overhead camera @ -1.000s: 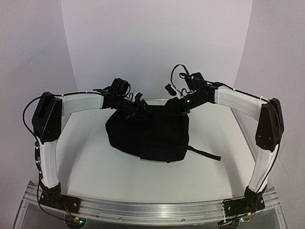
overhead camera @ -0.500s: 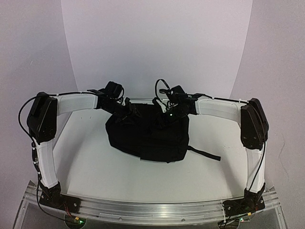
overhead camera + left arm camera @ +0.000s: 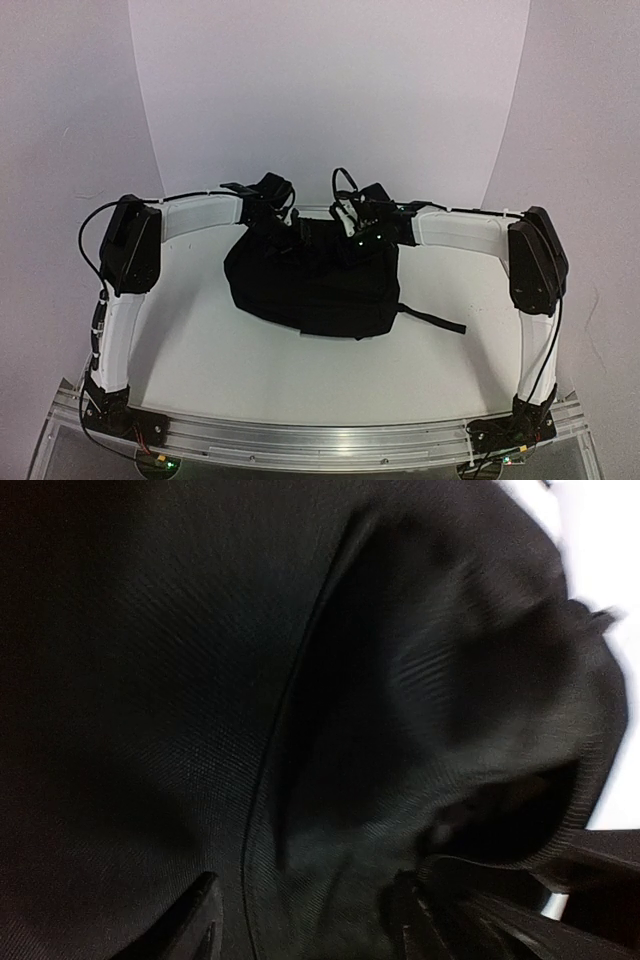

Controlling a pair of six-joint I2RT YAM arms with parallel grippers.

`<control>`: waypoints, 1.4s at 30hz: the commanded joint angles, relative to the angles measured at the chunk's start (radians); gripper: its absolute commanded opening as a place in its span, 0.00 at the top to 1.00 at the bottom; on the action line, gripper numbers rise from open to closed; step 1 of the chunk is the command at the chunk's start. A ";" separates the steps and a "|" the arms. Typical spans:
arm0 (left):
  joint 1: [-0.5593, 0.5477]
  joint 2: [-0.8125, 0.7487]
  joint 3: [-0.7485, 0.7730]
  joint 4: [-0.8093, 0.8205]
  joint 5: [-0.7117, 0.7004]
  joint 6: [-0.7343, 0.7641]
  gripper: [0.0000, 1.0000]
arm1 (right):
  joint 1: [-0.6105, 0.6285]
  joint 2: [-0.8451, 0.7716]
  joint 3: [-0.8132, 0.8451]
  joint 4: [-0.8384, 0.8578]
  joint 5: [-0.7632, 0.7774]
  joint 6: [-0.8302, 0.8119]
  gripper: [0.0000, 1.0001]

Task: Pack the student bag
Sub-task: Place the stationery in the student bag, then zip the student bag at the center of the board.

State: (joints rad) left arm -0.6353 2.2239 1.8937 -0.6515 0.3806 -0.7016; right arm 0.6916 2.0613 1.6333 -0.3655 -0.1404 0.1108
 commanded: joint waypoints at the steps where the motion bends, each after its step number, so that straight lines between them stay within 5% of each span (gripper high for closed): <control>1: -0.037 0.030 0.096 -0.108 -0.065 0.049 0.36 | -0.057 0.015 -0.077 -0.144 0.041 0.058 0.68; 9: -0.091 0.089 0.166 -0.168 -0.151 0.075 0.29 | -0.112 -0.010 -0.094 -0.130 -0.060 0.133 0.71; 16: -0.148 0.097 0.188 -0.185 -0.136 0.108 0.05 | -0.113 -0.011 -0.117 -0.130 -0.065 0.169 0.71; 21: -0.182 0.119 0.213 -0.183 -0.126 0.095 0.04 | -0.113 -0.018 -0.135 -0.130 -0.062 0.178 0.71; 26: -0.179 0.186 0.259 -0.295 -0.176 0.036 0.24 | -0.113 -0.032 -0.145 -0.128 -0.056 0.180 0.71; 32: -0.160 0.171 0.209 -0.374 -0.234 -0.018 0.64 | -0.114 -0.047 -0.166 -0.129 -0.033 0.161 0.71; 38: -0.129 -0.014 -0.035 -0.186 -0.211 -0.049 0.99 | -0.114 -0.058 -0.184 -0.127 -0.053 0.144 0.71; 42: -0.108 -0.139 -0.190 0.020 -0.136 -0.021 1.00 | -0.115 -0.058 -0.189 -0.122 -0.102 0.142 0.71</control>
State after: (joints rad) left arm -0.7716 2.2114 1.8427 -0.7126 0.2014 -0.7332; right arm 0.5989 1.9834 1.5044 -0.3009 -0.2574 0.2584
